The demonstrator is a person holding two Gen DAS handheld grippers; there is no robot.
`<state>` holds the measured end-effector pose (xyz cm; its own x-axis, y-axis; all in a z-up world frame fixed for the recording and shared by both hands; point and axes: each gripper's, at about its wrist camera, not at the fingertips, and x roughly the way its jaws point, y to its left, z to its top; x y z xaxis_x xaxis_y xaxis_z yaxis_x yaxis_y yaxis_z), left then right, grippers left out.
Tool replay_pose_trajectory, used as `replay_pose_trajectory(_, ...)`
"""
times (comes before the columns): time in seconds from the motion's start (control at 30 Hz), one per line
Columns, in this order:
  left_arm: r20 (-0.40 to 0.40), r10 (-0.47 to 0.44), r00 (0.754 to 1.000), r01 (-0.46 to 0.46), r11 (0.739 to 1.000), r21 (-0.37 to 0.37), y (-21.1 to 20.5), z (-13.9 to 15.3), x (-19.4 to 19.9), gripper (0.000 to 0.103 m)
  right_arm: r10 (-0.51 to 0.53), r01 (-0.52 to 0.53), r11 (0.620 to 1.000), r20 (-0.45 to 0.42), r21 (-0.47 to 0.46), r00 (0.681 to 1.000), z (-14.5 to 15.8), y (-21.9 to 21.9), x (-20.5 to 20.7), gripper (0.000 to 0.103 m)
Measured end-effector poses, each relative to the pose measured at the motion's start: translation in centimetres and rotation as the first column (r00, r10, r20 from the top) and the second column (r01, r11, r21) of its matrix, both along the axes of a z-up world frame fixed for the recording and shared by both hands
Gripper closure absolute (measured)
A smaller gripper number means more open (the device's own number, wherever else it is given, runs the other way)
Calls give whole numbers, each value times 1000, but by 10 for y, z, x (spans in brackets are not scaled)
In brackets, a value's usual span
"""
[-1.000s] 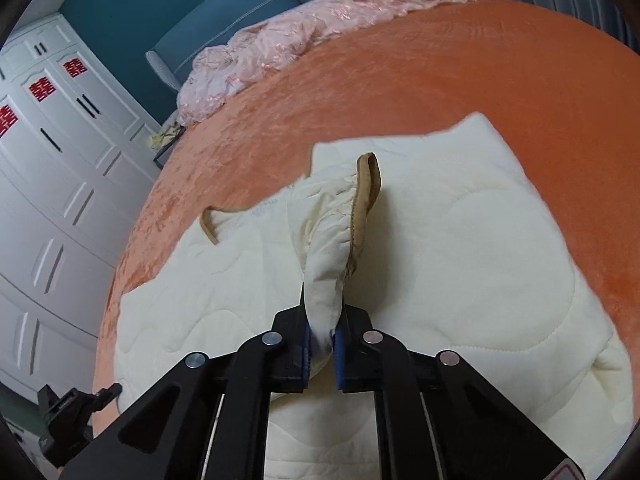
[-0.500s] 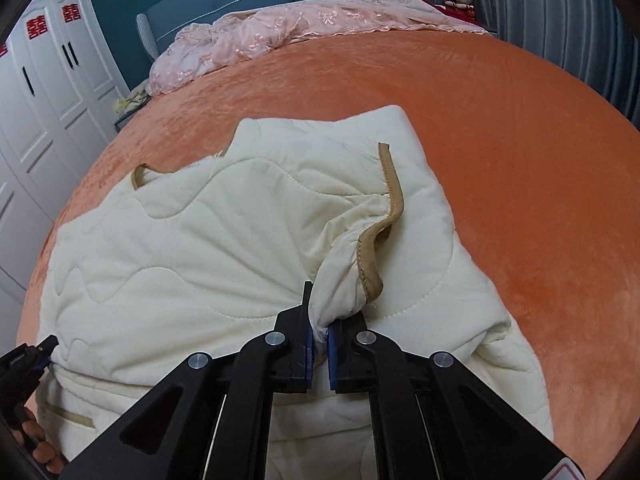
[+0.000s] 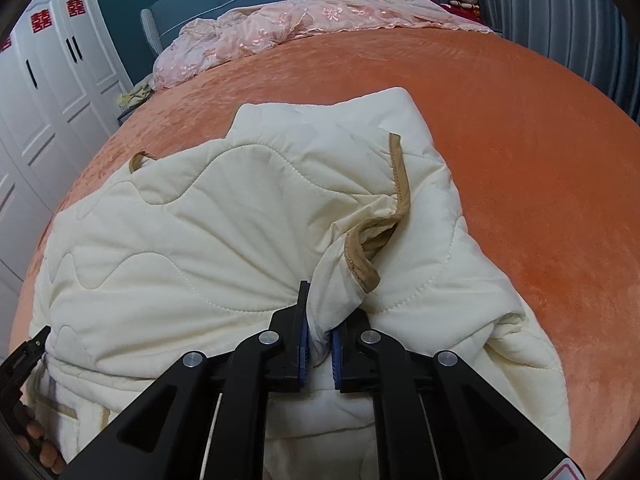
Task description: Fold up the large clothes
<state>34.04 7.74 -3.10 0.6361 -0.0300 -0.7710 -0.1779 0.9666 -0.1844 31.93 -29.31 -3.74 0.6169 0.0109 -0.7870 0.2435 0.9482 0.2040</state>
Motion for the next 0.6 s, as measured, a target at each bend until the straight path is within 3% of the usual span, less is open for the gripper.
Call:
replay_pose_trajectory(0.07,1,-35,999,35,999,-18,9,19,-18,64,-29,28,1000,10,10,1000,16,-7,-17,76)
replay_pose_trajectory(0.13,8,-66,998,66,998,2,19,37,-37,53,-69,70,997,49,-13,996,35,-17,-40,71)
replay_pose_trajectory(0.23,46,-73,996,71,997,44,37,66,-50,52,-120,128,990,104,-64,987,62,-25,-55,67)
replay_pose_trajectory(0.37,76,-39,996,37,999,29,46,89,-14,52,-42,49,997,135,-51,990,86,-1,-29,70)
replay_pose_trajectory(0.47,39,-39,998,37,998,48,30,79,27,53,43,-31,995,119,-99,992,82,35,2,72)
replay_pose_trajectory(0.53,10,-62,998,62,998,27,17,66,46,53,78,-67,990,81,-124,994,68,52,21,73)
replay_pose_trajectory(0.6,-22,-72,997,73,996,58,2,48,58,53,87,-82,989,37,-126,996,50,60,35,73)
